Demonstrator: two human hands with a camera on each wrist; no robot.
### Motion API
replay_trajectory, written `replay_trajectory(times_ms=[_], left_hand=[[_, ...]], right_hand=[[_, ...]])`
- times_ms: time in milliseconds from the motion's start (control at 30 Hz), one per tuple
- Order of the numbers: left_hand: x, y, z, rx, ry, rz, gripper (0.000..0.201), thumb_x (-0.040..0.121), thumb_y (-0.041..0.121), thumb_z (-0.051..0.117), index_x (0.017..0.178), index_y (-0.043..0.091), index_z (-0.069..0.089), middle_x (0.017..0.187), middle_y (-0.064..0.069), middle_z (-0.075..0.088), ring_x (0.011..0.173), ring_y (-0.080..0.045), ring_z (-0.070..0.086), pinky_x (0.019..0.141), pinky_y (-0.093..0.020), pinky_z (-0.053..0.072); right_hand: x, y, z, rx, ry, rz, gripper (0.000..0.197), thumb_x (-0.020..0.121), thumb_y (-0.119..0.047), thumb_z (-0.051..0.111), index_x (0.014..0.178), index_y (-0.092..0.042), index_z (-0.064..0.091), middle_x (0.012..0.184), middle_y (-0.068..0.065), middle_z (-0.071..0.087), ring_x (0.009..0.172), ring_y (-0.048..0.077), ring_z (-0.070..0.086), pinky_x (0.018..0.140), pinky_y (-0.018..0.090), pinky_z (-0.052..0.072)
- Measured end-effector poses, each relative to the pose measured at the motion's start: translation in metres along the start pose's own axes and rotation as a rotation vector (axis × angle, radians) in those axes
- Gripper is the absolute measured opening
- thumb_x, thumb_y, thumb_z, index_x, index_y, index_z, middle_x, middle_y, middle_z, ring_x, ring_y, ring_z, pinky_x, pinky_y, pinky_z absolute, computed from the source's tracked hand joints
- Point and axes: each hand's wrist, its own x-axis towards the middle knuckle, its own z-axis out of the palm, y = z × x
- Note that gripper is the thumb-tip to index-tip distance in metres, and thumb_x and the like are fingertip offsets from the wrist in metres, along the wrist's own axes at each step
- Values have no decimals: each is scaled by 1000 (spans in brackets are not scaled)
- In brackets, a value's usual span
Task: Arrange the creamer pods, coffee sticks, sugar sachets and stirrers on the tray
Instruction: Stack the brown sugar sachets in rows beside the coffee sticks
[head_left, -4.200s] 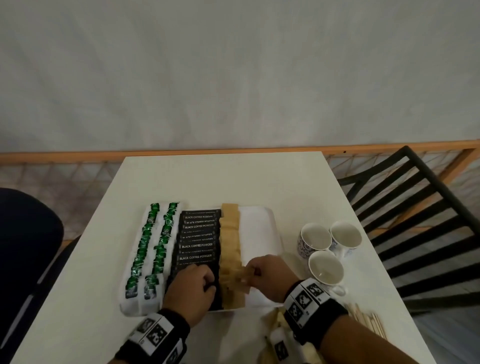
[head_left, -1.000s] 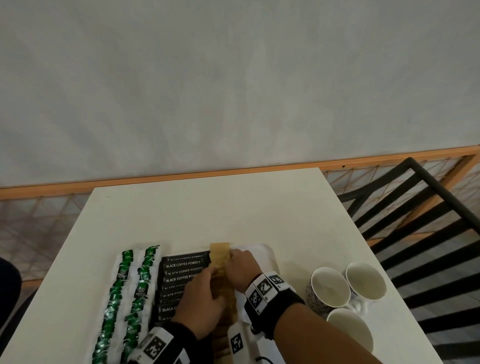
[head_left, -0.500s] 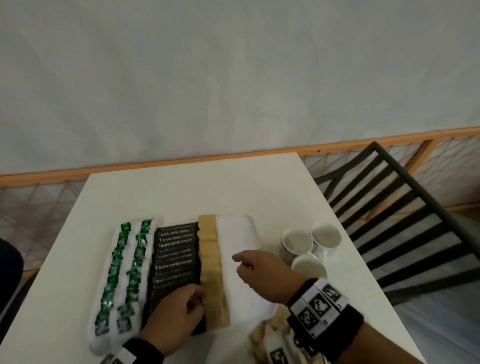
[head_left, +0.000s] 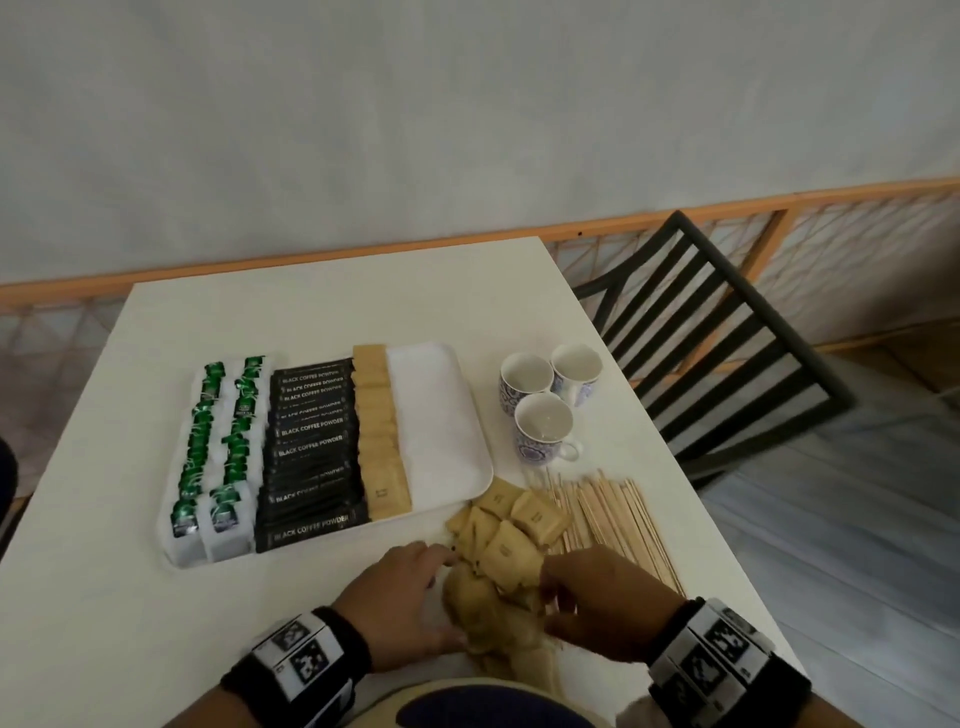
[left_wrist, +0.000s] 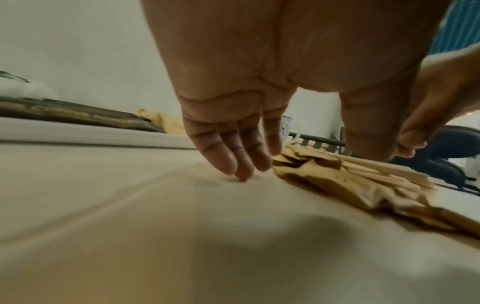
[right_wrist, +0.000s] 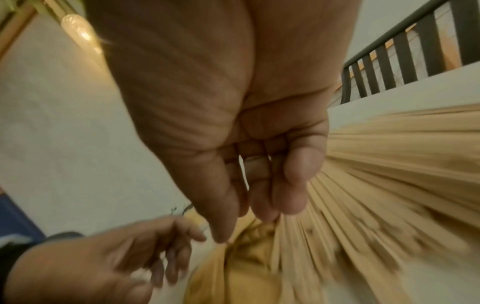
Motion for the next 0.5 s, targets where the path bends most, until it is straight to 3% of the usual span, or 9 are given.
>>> replay_trajectory(times_ms=[100,233,333,400,500], left_hand=[[7,10,15,101,64,-28,96,58,79,60,137,34,29,128,8,38,120,-15,40,101,-33,38],[14,21,31,187,159,-66,104,49,92,49,132,32,28,122,6,38,113,-17,40,96,-38,40],[15,24,39,229,195,-80,100,54,89,48,132,29,29,123,4,36,112,-18,39,93,-37,41],[15,23,40,246,190,-78,91,59,82,52,129,28,32,122,4,35,111,-18,38,92,-35,41],[14,22,40,253,195,-62,85,62,75,56,129,28,32,122,4,34,111,-17,38,93,-33,40]], right_hand=[[-10,-2,18,-100,-28,-4,27,84,-40,64,107,-27,57,104,-2,62,95,17,58,84,35,51],[-21,-2,31,-101,-13,-103,39,83,-46,65,117,-32,52,112,-5,58,102,15,55,88,36,50],[-26,-6,42,-163,-44,-215,37,86,-45,58,121,-34,49,115,-1,55,101,20,56,83,40,52],[-26,-7,50,-231,-69,-263,34,89,-45,43,120,-30,51,115,5,54,98,26,58,78,42,53],[-23,-4,63,-279,-68,-290,45,87,-45,30,124,-26,48,113,10,56,93,31,59,74,43,54]])
